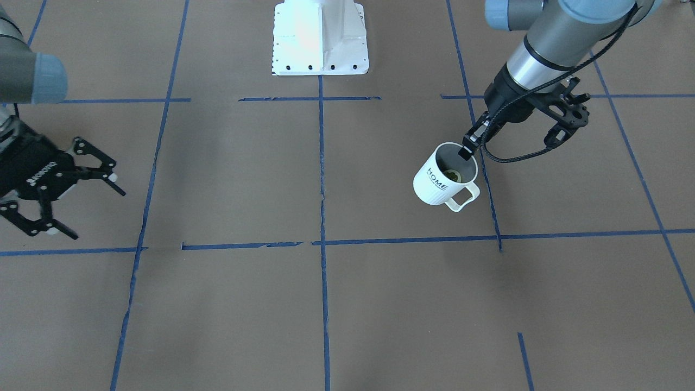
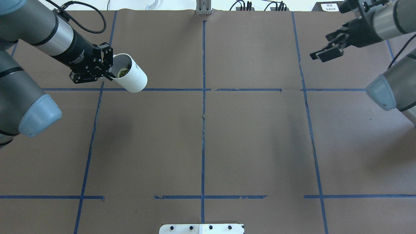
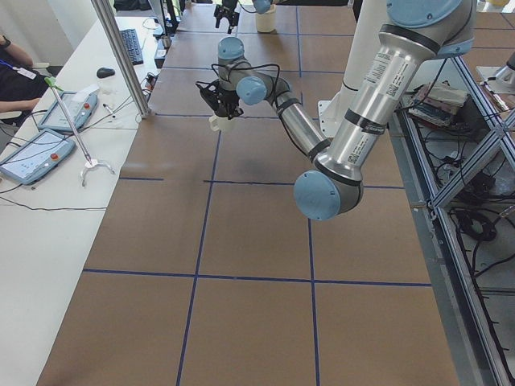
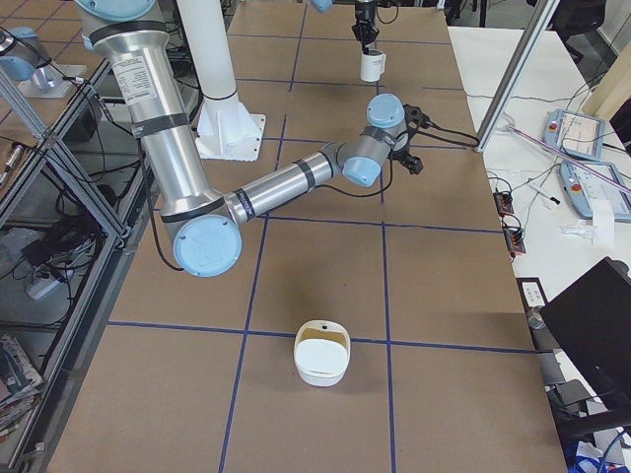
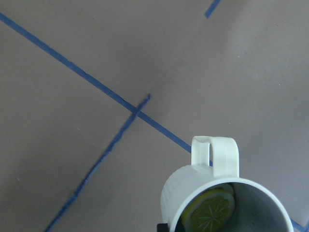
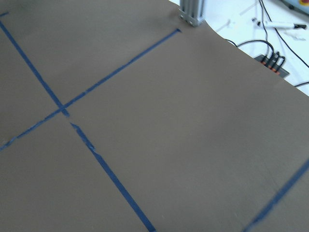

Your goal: Left arm hands cup to right arm to dump lemon

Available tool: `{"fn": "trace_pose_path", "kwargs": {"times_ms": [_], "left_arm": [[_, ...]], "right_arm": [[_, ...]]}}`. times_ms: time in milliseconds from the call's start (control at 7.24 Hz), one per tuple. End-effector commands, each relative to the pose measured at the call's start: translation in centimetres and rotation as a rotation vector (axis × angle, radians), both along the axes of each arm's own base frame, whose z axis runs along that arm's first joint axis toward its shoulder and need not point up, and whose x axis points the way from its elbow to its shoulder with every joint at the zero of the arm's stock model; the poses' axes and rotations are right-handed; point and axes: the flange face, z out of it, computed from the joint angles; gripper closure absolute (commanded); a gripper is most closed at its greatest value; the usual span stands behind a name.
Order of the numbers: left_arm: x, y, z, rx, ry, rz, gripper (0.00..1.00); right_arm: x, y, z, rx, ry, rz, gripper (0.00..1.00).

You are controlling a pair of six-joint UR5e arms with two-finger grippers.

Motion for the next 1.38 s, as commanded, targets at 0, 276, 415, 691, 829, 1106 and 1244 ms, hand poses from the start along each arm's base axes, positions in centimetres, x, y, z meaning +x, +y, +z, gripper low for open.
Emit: {"fn": "trace_pose_path", "kwargs": {"times_ms": [0,276,415,691,829,1106,1244], "left_arm": [[3.4,-1.3,-3.9,-0.145,0.042,-0.071,0.96],[5.1,-0.2,-6.1,-0.225,0.075,-0.1,0.98],[5.9,0.3,-6.5,-0.232,0.078,-0.091,0.98],[6.3,0.6,-8.5,-0.247,0.103,-0.099,0.98],[6.9,1.0,-9.3,-0.267,0.109,-0.102,0.98],[7.3,1.5,-10.3,-0.271,0.119,-0.097,0.98],[8.1,2.4,-10.6,-0.276,0.123,-0.082,0.98]], "right_arm": [[-6.7,2.8,-3.2,0.144,-0.072,0.003,0.01],[-14.9,8.8,-5.9,0.224,-0.256,0.161,0.01],[-18.8,12.0,-7.4,0.263,-0.303,0.212,0.01],[-23.3,15.5,-10.4,0.285,-0.34,0.227,0.0],[-24.0,16.2,-11.2,0.291,-0.353,0.214,0.0],[-24.9,17.2,-11.7,0.29,-0.365,0.194,0.0],[-25.0,17.3,-12.2,0.293,-0.373,0.193,0.0]]}}
